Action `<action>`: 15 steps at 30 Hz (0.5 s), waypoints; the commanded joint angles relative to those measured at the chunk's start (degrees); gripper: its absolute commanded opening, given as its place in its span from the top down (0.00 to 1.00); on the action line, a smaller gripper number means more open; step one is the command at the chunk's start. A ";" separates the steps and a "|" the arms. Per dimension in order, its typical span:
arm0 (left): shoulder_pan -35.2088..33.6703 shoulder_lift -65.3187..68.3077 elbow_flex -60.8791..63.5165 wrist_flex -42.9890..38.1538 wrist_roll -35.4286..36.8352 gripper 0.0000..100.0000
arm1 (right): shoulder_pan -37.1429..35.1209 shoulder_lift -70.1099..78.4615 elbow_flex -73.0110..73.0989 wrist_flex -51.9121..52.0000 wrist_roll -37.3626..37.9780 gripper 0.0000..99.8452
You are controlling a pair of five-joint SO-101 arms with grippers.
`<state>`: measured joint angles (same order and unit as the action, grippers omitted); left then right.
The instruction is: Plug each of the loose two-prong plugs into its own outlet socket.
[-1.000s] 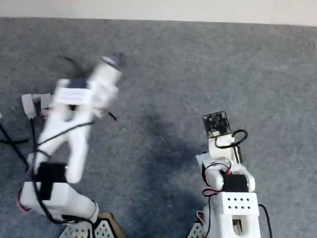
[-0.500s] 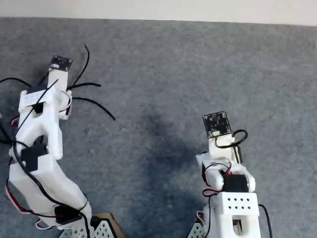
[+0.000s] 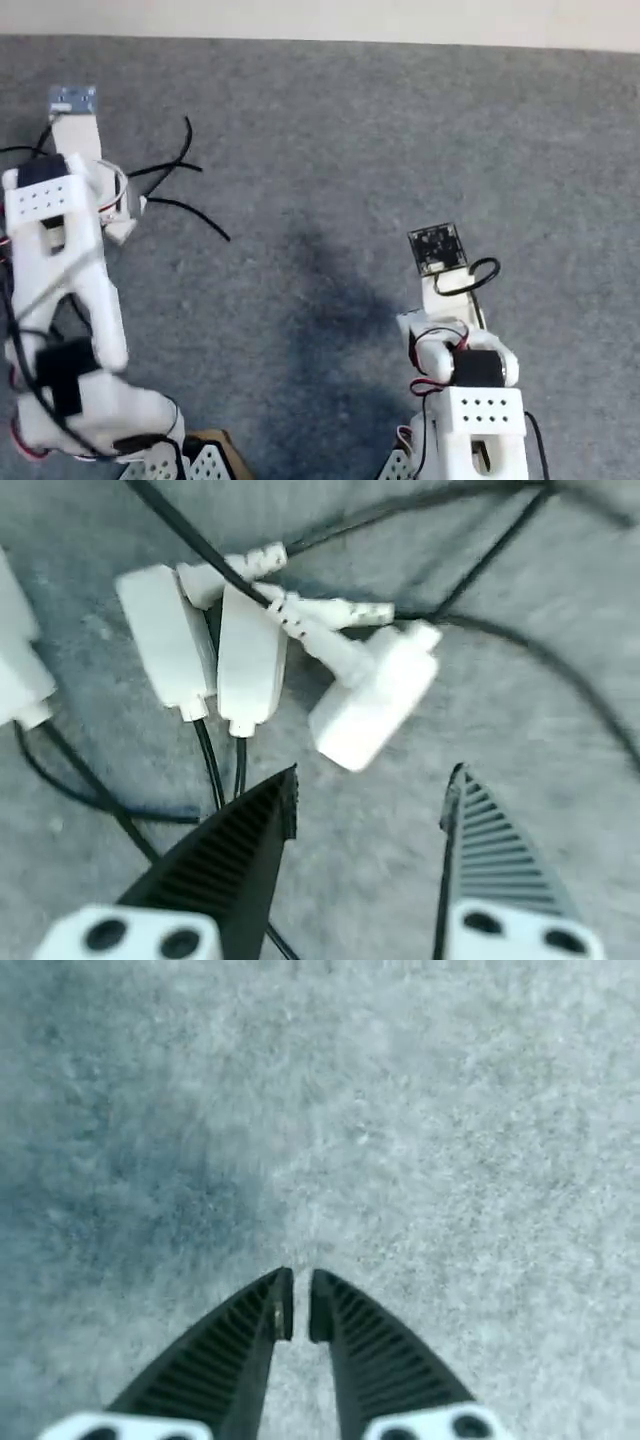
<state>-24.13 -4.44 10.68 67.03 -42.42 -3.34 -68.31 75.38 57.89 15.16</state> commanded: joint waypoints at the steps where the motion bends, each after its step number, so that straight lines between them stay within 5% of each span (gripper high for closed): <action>1: 3.82 -11.03 -2.07 4.48 5.19 0.76 | 2.33 -0.13 -7.52 4.70 -0.62 0.99; 9: 10.68 -35.21 13.93 6.77 12.31 0.77 | 10.15 -8.22 -14.37 11.30 -0.44 0.99; 15: 13.58 -55.25 41.27 -4.57 15.12 0.77 | 10.24 -27.82 1.45 10.86 -0.44 0.99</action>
<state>-11.56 -50.51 40.31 67.91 -28.62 6.24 -87.56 70.90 68.62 15.16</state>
